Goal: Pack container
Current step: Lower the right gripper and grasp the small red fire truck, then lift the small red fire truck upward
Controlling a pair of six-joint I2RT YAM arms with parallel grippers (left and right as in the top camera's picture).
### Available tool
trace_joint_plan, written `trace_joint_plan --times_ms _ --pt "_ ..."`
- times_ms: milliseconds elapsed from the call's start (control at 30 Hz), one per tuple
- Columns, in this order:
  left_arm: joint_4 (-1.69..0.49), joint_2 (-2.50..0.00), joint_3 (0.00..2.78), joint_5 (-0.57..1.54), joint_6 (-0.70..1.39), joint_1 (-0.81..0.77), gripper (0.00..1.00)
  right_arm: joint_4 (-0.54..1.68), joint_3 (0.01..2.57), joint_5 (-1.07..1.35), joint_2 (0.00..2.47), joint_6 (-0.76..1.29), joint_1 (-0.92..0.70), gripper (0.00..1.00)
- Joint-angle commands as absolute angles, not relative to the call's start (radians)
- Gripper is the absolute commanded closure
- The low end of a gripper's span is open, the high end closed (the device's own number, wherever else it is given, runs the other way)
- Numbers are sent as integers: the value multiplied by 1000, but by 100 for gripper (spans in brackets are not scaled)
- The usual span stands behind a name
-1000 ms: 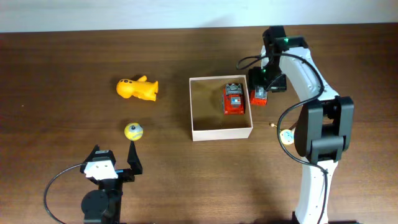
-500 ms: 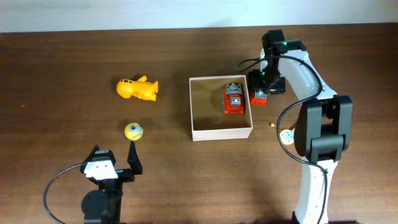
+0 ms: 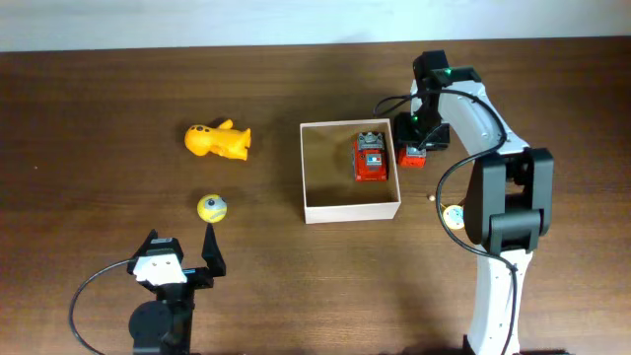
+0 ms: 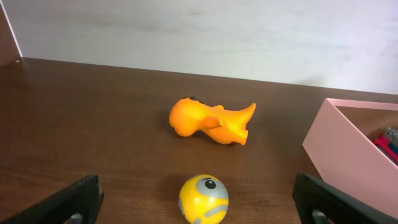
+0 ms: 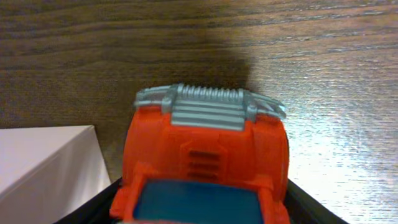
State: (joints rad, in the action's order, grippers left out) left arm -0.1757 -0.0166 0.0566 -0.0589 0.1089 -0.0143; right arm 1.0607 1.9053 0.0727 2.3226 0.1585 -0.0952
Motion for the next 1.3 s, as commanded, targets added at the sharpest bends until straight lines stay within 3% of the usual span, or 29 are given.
trace_joint_plan --times_ms 0,267,567,933,1267 --pt "-173 -14 51 -48 111 -10 1 1058 1896 24 2335 165 -98 36" --pt "-173 -14 51 -48 111 -10 1 1058 1896 -12 2335 165 -98 37" --pt "-173 -14 51 -48 111 -10 1 1058 1896 -12 2335 164 -98 46" --pt "-173 -14 51 -48 111 -10 1 1082 1919 -12 2332 164 -98 46" --pt "-174 -14 51 -48 111 -10 1 1208 2101 -12 2329 140 -98 46"
